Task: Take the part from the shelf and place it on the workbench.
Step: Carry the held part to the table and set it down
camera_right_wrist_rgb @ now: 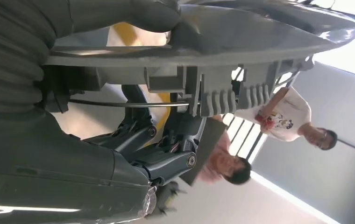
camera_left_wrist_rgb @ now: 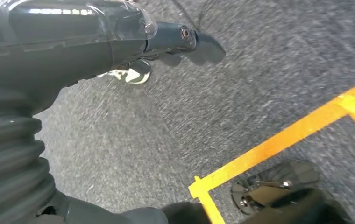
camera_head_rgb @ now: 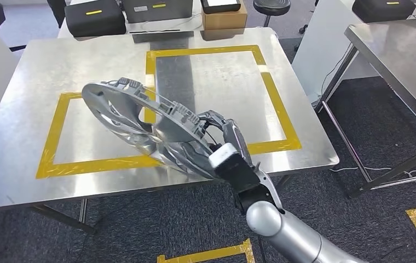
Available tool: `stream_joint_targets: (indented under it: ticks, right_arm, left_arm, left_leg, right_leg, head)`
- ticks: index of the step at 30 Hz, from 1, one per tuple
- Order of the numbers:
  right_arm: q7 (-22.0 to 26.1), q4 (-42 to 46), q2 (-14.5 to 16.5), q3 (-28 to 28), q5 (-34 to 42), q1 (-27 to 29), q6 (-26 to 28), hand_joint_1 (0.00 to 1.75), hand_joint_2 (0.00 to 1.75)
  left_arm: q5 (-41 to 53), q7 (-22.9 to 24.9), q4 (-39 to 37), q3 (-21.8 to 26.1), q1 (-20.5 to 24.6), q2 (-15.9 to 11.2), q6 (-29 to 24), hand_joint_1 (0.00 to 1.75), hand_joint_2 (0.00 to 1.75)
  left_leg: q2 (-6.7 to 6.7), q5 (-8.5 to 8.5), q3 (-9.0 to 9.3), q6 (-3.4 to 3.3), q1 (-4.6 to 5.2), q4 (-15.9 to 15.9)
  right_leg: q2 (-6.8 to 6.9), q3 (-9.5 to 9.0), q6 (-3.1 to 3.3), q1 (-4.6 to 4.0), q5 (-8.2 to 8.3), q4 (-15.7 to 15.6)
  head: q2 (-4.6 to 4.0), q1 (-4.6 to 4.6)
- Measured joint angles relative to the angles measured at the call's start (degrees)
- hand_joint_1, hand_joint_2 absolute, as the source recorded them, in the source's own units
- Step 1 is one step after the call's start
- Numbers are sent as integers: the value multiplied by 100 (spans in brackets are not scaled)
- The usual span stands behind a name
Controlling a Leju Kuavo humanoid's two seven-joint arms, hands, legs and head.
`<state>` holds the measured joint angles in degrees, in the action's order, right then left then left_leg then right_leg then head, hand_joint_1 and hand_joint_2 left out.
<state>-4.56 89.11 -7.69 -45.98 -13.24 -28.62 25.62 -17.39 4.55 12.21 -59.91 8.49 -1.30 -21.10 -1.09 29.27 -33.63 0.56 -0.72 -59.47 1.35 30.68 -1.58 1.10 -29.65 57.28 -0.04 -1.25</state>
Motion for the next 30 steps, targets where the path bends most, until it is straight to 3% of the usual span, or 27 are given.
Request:
stream_joint_targets:
  ticks: [8,11,17,30]
  right_arm:
    - [-266,-2410,533,-495,-1554,-1645,-362,175,175]
    - [-454,-3172,671,-720,-2337,-2023,-502,175,175]
    - [-944,-4528,837,-1404,-4260,-2564,-1384,175,175]
    - [-1141,-5882,867,-1981,-4399,-2860,-2279,175,175]
  left_arm:
    - [442,200,7,-47,200,219,397,0,175]
    - [562,208,7,-115,217,260,481,0,175]
    - [757,205,7,-265,277,346,578,0,175]
    - [743,137,4,-312,240,375,550,0,175]
  left_leg:
    - [-7,-13,6,-5,-1,0]
    - [1,-13,6,-5,-1,-1]
    - [46,-12,0,-6,0,-2]
    - [78,-13,-4,-6,0,-4]
  right_leg:
    - [0,-2,4,0,11,9]
    - [1,-2,5,0,10,9]
    - [16,-1,5,0,8,8]
    - [22,-1,4,1,7,6]
  head:
    - [0,5]
    - [0,8]
    - [0,16]
    - [0,17]
